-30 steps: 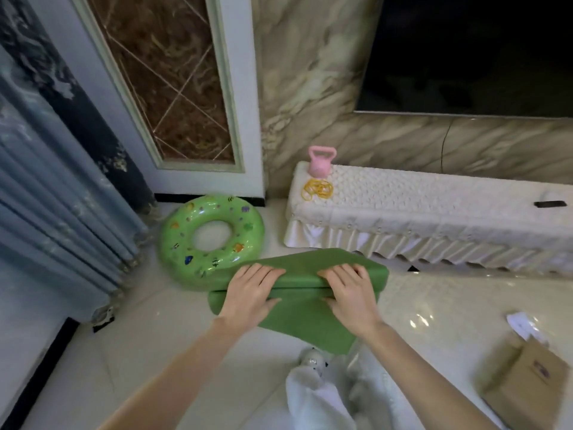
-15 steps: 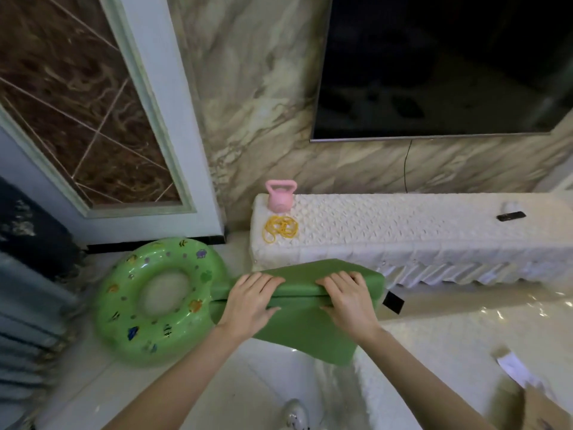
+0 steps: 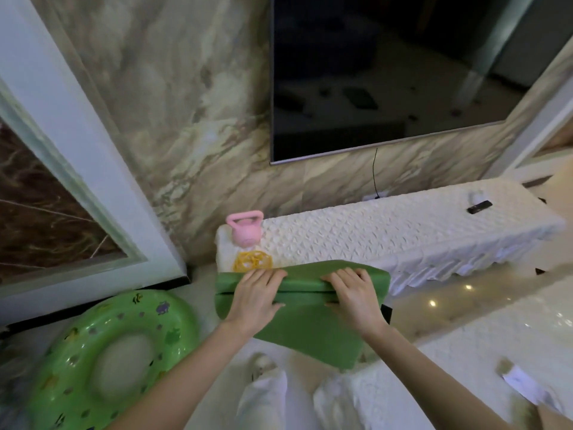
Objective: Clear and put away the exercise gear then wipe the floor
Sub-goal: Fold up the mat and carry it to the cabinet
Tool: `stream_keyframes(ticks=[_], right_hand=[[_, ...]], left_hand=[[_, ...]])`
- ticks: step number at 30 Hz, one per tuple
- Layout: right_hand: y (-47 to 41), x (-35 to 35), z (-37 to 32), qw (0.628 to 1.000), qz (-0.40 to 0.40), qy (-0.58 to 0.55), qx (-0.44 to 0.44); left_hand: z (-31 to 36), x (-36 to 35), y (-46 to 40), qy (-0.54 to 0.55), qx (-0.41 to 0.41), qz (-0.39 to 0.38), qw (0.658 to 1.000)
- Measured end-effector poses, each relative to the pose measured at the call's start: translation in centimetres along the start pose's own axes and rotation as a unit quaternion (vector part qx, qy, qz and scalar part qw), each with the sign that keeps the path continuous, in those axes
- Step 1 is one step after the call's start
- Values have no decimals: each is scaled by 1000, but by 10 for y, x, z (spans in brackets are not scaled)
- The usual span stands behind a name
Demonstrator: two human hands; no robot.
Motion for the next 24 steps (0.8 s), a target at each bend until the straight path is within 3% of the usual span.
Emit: stream_keyframes(ticks=[12,24], right_hand=[[-137,-71,70,998,1,44,-55],[-213,-160,161,997,-53,58,-1]], left_hand=[[-91,-24,-168,-28,0,-91,995],[-125,-85,-293,-40,3,-117,992]])
Point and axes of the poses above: each hand's wrist, its own y-axis away from the middle knuckle, its own x-axis out of the back of the hand, z = x × y, the point moved 7 cm from there along -y, towards the middle knuckle, and after that the axes turned 14 degrees about y, right-handed, at the moved point
